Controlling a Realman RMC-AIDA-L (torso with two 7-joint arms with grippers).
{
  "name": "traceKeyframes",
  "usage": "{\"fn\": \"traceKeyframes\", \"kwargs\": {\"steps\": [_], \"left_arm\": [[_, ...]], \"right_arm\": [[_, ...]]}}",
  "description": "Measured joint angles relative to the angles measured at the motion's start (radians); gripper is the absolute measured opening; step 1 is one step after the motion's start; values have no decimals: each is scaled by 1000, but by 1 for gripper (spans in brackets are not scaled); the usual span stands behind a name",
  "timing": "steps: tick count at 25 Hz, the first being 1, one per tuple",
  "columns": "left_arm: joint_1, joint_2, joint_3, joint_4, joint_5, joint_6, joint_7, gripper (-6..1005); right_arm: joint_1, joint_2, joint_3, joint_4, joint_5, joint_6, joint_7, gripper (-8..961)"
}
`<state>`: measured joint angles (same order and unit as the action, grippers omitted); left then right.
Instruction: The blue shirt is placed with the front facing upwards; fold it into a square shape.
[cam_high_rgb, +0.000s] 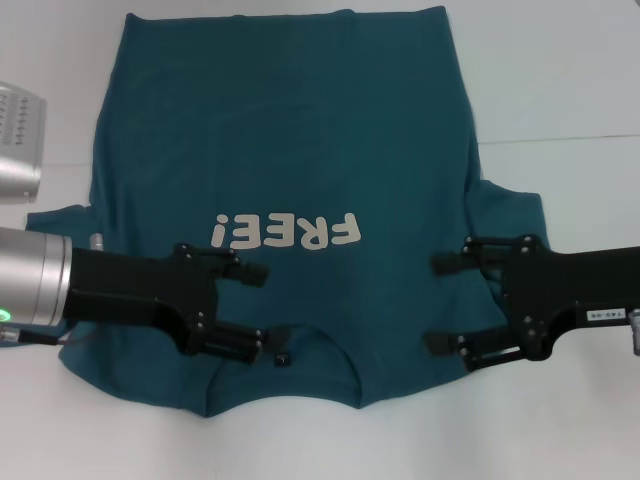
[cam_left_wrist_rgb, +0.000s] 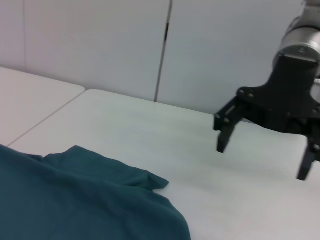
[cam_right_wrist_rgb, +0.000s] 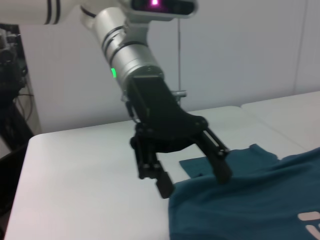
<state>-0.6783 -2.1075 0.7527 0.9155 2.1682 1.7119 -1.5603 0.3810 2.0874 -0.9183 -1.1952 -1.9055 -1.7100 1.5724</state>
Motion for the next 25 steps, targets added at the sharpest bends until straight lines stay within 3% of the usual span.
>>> {"fn": "traceKeyframes", "kwargs": {"steps": [18,25], "left_arm": [[-2,6,-42,7,-44,70,30,875],[1,6,-121,3,-81,61,27,875]], "right_arm": [[-10,2,12,13,-27,20,3,947],[-6,0,60,22,-82,228,134,947]]}}
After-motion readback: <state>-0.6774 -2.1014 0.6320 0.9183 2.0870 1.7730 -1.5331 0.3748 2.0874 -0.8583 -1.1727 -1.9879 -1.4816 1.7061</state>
